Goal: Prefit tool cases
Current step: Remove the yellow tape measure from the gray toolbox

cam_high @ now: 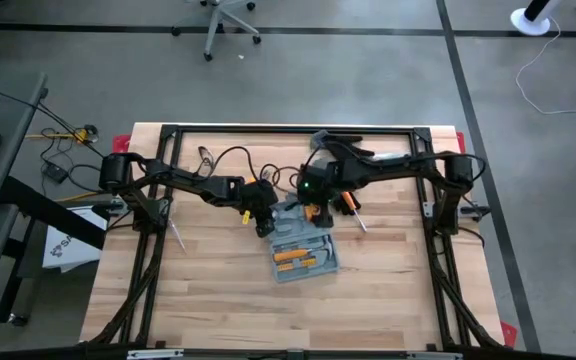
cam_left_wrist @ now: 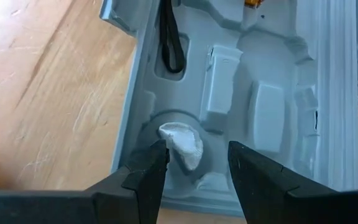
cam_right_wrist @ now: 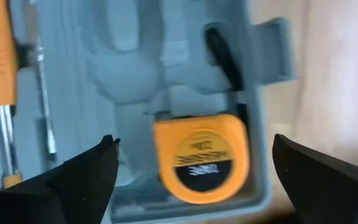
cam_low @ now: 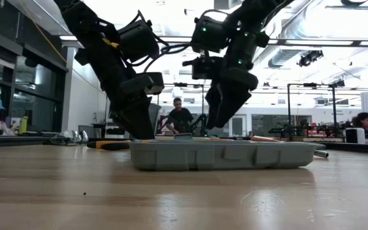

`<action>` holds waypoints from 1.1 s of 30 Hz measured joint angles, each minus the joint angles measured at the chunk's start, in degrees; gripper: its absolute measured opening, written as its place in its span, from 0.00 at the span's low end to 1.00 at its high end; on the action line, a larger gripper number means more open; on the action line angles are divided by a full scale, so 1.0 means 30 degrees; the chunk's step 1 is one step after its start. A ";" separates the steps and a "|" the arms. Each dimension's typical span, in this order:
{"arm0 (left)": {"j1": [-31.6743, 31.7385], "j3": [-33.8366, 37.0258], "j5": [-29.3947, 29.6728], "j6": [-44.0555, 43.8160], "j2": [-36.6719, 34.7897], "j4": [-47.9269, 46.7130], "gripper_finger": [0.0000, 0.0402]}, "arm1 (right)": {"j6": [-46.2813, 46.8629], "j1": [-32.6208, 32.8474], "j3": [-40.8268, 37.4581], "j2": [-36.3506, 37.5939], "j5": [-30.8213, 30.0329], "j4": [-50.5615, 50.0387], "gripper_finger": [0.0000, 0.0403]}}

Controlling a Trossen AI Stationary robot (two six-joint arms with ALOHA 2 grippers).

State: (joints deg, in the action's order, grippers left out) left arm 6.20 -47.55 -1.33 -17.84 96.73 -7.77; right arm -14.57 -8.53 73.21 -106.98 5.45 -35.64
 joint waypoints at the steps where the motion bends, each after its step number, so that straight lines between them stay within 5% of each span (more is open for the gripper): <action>1: 0.0002 0.0000 0.0064 0.0004 -0.0003 0.0000 0.41 | -0.0027 0.0134 0.0000 -0.0136 -0.0063 -0.0014 0.99; 10: 0.0000 0.0015 0.0116 0.0150 0.0000 0.0003 0.41 | 0.1146 0.0212 0.0036 -0.1552 -0.1183 0.0254 0.99; 18: -0.0007 0.0015 0.0113 0.0190 0.0000 0.0073 0.41 | 0.2357 -0.0387 0.0044 -0.1594 -0.0037 -0.0178 0.98; 33: -0.0007 -0.0015 0.0232 0.0187 0.0000 0.0066 0.41 | 0.2723 -0.0381 0.0117 -0.2678 -0.1732 -0.0600 0.75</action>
State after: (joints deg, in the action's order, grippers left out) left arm 6.17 -47.59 -0.64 -17.28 96.73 -7.57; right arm -6.40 -9.67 73.56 -115.02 0.25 -37.44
